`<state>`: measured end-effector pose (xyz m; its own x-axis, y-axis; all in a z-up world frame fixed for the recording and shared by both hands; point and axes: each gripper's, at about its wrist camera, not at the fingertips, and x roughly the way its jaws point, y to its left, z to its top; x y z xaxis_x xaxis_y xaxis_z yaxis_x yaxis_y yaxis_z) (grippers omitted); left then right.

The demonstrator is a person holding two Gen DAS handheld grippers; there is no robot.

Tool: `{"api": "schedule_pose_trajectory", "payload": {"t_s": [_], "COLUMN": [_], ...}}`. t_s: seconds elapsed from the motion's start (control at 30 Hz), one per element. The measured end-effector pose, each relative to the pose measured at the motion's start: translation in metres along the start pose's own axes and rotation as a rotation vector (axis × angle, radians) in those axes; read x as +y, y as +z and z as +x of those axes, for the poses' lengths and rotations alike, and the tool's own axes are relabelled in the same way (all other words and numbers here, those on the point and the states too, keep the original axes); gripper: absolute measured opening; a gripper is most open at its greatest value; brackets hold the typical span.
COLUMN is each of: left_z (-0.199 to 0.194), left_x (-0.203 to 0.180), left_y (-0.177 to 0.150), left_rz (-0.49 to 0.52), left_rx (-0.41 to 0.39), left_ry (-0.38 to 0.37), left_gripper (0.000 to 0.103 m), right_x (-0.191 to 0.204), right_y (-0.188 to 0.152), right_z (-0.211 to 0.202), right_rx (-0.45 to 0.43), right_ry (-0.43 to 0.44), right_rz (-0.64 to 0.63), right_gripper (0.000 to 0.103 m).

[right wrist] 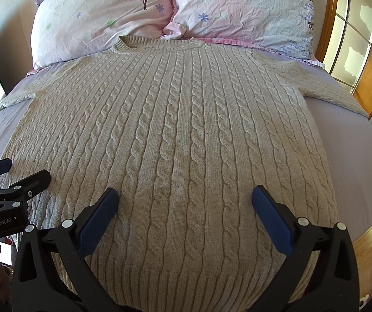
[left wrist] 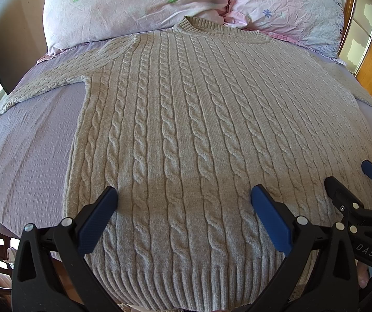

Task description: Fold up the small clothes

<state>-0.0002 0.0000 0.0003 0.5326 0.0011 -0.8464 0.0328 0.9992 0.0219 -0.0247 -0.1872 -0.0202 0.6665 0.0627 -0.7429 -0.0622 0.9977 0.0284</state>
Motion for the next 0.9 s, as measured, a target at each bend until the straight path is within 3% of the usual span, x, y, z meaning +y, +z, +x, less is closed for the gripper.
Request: {"api": "schedule_pose_trajectory", "payload": {"t_s": [0.4,0.6,0.7,0.77,0.87,0.9], "left_z": [-0.001,-0.003,0.000,0.001,0.003,0.003], "left_x": [0.001,-0.001,0.000,0.001,0.002,0.002], "left_y": [0.003,0.004,0.001,0.002,0.004,0.004], "left_rz": [0.002,0.010,0.028,0.033,0.038,0.038], "left_rx": [0.007,0.004,-0.012,-0.015,-0.020,-0.023], "left_ry": [0.001,-0.001,-0.009,-0.023,-0.033,-0.035], "left_gripper": [0.101,0.101,0.101,0.101,0.101,0.101], "right_x": [-0.003,-0.020,-0.072,-0.137,-0.248,-0.282], "right_y": [-0.003,-0.005,0.018,0.039,0.057,0.058], "right_z": [0.000,-0.006,-0.018,-0.031,-0.028,-0.023], "right_rx": [-0.008,-0.062,-0.133,-0.217,-0.242,-0.231], "right_ry": [0.015,0.121,0.041,-0.005,-0.043,-0.038], "right_rz": [-0.021,-0.119,0.001,0.189,0.534,0.644], "right_gripper": [0.102,0.102,0.102,0.102,0.101,0.090]}}
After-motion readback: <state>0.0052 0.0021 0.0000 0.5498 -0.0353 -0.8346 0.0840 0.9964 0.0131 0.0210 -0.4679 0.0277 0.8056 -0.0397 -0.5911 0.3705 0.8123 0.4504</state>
